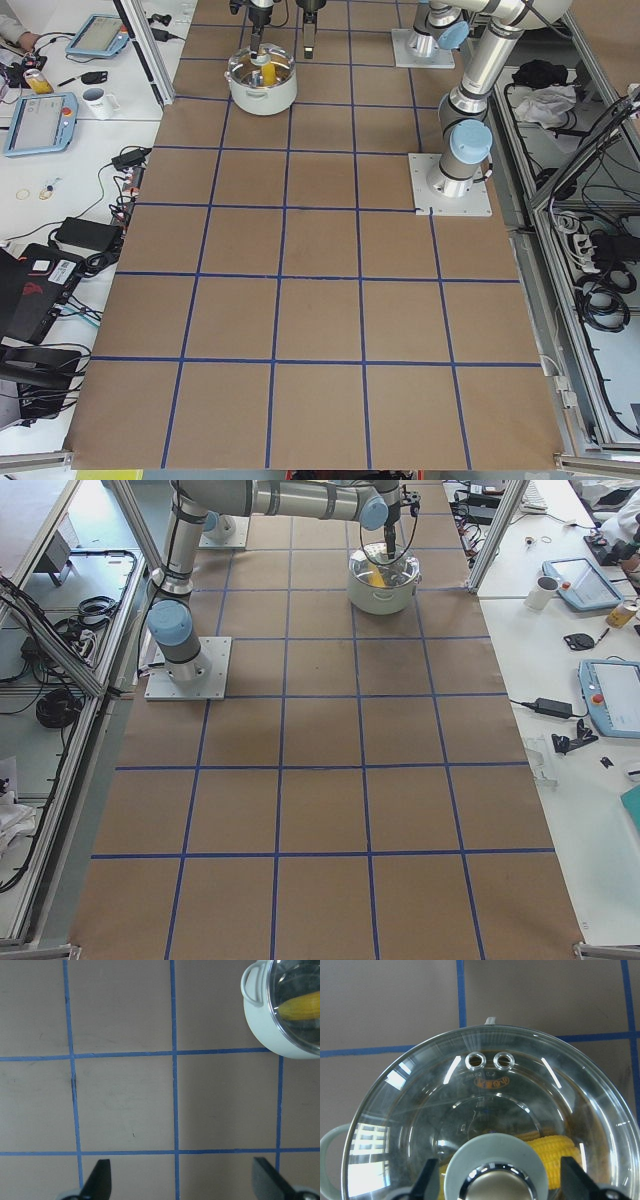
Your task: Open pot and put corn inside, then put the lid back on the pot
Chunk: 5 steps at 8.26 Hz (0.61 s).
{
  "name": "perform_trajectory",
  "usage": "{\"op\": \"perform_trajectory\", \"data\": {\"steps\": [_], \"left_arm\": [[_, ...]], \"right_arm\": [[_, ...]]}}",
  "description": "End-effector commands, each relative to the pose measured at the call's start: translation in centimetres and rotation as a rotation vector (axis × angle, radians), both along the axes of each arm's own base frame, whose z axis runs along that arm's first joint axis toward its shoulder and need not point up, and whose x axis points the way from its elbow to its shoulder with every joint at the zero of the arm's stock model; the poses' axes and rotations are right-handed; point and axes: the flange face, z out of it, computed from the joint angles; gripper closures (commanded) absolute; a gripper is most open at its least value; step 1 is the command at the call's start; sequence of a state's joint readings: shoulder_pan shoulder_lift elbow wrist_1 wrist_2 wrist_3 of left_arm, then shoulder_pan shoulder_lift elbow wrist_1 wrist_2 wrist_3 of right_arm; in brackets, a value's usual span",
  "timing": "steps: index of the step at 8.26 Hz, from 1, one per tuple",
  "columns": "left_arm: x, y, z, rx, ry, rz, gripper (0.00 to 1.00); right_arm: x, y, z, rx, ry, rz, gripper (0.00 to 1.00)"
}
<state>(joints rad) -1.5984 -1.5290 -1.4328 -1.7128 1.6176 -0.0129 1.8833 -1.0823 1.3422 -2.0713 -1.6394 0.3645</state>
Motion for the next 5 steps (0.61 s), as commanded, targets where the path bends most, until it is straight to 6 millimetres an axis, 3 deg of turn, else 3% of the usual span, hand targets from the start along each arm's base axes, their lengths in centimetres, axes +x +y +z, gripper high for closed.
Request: {"op": "perform_trajectory", "data": {"steps": [1,3,4,5], "left_arm": [[0.0,0.0,0.1,-0.002,-0.002,0.001,0.0],[0.0,0.0,0.1,-0.002,-0.001,0.004,0.0],[0.0,0.0,0.1,-0.004,0.0,0.005,0.0],[0.0,0.0,0.1,-0.004,0.0,0.007,0.0]], "right_arm": [[-1.5,3.4,5.7,0.028,0.01,-0.005,0.0],[-7.5,10.7,13.2,0.112,0.033,-0.058,0.0],[-11.3,13.5,15.0,0.099,0.019,-0.113,0.0],[-13.3,15.4,15.9,0.092,-0.021,-0.141,0.0]]}}
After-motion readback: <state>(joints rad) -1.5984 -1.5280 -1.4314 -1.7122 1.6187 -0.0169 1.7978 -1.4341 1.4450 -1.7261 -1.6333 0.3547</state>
